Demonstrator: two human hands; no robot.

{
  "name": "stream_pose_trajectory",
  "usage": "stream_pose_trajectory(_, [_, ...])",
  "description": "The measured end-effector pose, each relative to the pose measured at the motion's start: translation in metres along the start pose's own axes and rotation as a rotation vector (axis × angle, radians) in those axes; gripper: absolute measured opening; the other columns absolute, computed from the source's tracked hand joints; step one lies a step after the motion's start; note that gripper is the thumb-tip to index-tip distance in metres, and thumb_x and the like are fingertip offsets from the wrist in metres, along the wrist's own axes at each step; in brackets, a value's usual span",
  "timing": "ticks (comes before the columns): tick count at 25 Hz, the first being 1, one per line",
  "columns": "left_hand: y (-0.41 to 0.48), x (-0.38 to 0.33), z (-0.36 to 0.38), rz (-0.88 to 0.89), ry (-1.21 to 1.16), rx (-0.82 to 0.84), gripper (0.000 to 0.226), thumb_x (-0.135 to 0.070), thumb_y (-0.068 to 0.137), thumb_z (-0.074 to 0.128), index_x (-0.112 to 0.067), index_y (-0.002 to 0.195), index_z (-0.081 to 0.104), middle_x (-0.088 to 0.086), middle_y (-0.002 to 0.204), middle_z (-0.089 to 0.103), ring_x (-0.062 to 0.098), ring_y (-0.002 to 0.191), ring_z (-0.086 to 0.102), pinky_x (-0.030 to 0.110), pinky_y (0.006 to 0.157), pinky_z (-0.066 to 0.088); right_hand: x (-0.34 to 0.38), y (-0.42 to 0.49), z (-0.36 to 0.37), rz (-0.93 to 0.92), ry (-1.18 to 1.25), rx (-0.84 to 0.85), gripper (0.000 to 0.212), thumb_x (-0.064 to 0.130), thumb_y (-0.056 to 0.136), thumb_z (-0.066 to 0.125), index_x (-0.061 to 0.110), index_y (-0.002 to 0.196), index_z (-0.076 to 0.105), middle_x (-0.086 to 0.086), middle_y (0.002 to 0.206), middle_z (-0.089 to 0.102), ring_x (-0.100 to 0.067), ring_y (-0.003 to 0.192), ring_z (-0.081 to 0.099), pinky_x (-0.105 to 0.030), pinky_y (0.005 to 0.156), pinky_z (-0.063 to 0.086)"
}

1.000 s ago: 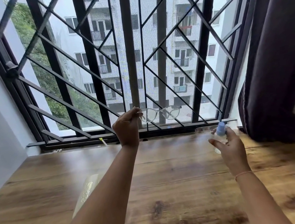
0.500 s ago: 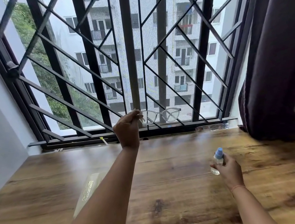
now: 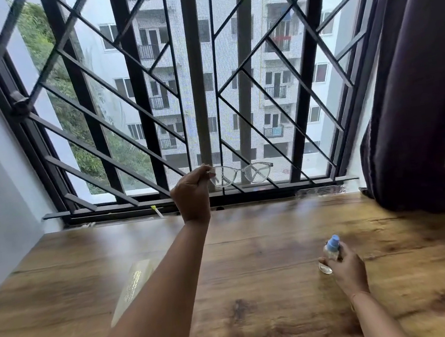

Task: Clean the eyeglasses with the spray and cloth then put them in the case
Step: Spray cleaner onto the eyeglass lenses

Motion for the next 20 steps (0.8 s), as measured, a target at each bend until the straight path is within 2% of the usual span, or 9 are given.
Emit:
stream_pose_trajectory(5, [0.001, 0.001, -0.001, 0.013, 0.007, -0.006, 0.013, -0.003, 0.070, 0.069, -0.010, 0.079, 0.076, -0.012, 0.075, 0.066, -0.007, 0.077, 0.061, 0.010, 0.068, 0.047, 0.001, -0.001, 0.002, 0.021, 0.014, 0.021, 0.030, -0.004, 0.071, 0.071, -0.002, 0.100, 0.062, -0.015, 0.083, 0.066, -0.032, 0.082, 0.060, -0.030, 0.066, 0.033])
stream_pose_trajectory(8, [0.002, 0.003, -0.001, -0.003, 0.006, -0.009, 0.013, -0.005, 0.069, 0.070, -0.010, 0.079, 0.076, -0.001, 0.077, 0.073, -0.005, 0.076, 0.061, 0.020, 0.067, 0.049, -0.001, -0.002, 0.005, 0.044, 0.045, 0.073, 0.031, -0.006, 0.076, 0.066, -0.001, 0.106, 0.060, -0.014, 0.088, 0.067, -0.029, 0.083, 0.062, -0.027, 0.064, 0.036])
stream_pose_trajectory(10, [0.002, 0.005, -0.002, -0.017, 0.009, -0.010, 0.012, -0.005, 0.069, 0.070, -0.010, 0.079, 0.076, 0.004, 0.078, 0.074, -0.003, 0.075, 0.062, 0.023, 0.067, 0.050, 0.001, -0.004, 0.005, 0.065, 0.051, 0.111, 0.037, -0.005, 0.076, 0.067, -0.001, 0.111, 0.057, -0.019, 0.099, 0.067, -0.029, 0.090, 0.063, -0.025, 0.066, 0.042])
stream_pose_trajectory(12, [0.001, 0.005, -0.002, -0.011, 0.013, -0.010, 0.012, -0.005, 0.069, 0.070, -0.009, 0.079, 0.076, 0.005, 0.077, 0.074, 0.000, 0.075, 0.064, 0.023, 0.067, 0.051, 0.008, -0.004, 0.004, 0.068, -0.008, 0.122, 0.068, 0.000, 0.068, 0.077, -0.005, 0.128, 0.044, -0.024, 0.126, 0.055, -0.035, 0.116, 0.051, -0.034, 0.089, 0.042])
stream_pose_trajectory(14, [0.000, 0.003, -0.002, 0.012, 0.028, -0.011, 0.012, -0.005, 0.069, 0.070, -0.009, 0.079, 0.076, 0.003, 0.076, 0.074, -0.001, 0.074, 0.064, 0.019, 0.067, 0.051, 0.036, -0.001, -0.007, -0.024, -0.029, 0.014, 0.098, 0.012, 0.066, 0.082, -0.005, 0.142, 0.022, -0.022, 0.148, 0.028, -0.032, 0.138, 0.024, -0.039, 0.113, 0.023])
stream_pose_trajectory(16, [-0.001, 0.001, -0.001, 0.020, 0.033, -0.009, 0.012, -0.003, 0.069, 0.071, -0.008, 0.079, 0.076, -0.002, 0.076, 0.072, -0.005, 0.077, 0.061, 0.012, 0.067, 0.048, 0.081, 0.000, -0.018, -0.174, 0.101, -0.110, 0.091, 0.022, 0.076, 0.074, 0.001, 0.145, 0.019, -0.013, 0.153, 0.020, -0.021, 0.142, 0.017, -0.027, 0.115, 0.014])
stream_pose_trajectory(18, [-0.004, 0.002, 0.000, 0.013, 0.035, -0.001, 0.012, -0.003, 0.070, 0.071, -0.008, 0.079, 0.075, -0.004, 0.076, 0.070, -0.007, 0.078, 0.060, 0.012, 0.067, 0.047, 0.124, 0.005, -0.013, -0.221, 0.330, -0.051, 0.065, 0.033, 0.088, 0.059, 0.006, 0.141, 0.033, -0.003, 0.147, 0.033, -0.013, 0.136, 0.030, -0.020, 0.110, 0.023])
stream_pose_trajectory(19, [-0.005, 0.002, 0.001, 0.012, 0.037, 0.001, 0.012, -0.003, 0.070, 0.070, -0.008, 0.080, 0.075, -0.006, 0.076, 0.070, -0.008, 0.078, 0.059, 0.012, 0.067, 0.047, 0.140, 0.007, -0.005, -0.192, 0.476, 0.023, 0.052, 0.038, 0.090, 0.051, 0.007, 0.132, 0.046, -0.004, 0.137, 0.047, -0.013, 0.128, 0.041, -0.021, 0.108, 0.027])
stream_pose_trajectory(20, [-0.008, 0.002, 0.001, 0.011, 0.037, 0.001, 0.012, -0.002, 0.070, 0.070, -0.007, 0.080, 0.075, -0.005, 0.076, 0.070, -0.007, 0.078, 0.060, 0.012, 0.067, 0.047, 0.155, 0.009, 0.005, -0.160, 0.615, 0.096, 0.043, 0.044, 0.090, 0.045, 0.010, 0.111, 0.061, -0.007, 0.115, 0.060, -0.013, 0.110, 0.052, -0.022, 0.102, 0.032])
Point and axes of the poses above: each hand's wrist, its own y-axis towards the middle knuckle, its own z-axis out of the palm, x = y × z, the point moved 8 cm from there along y, towards the middle knuckle
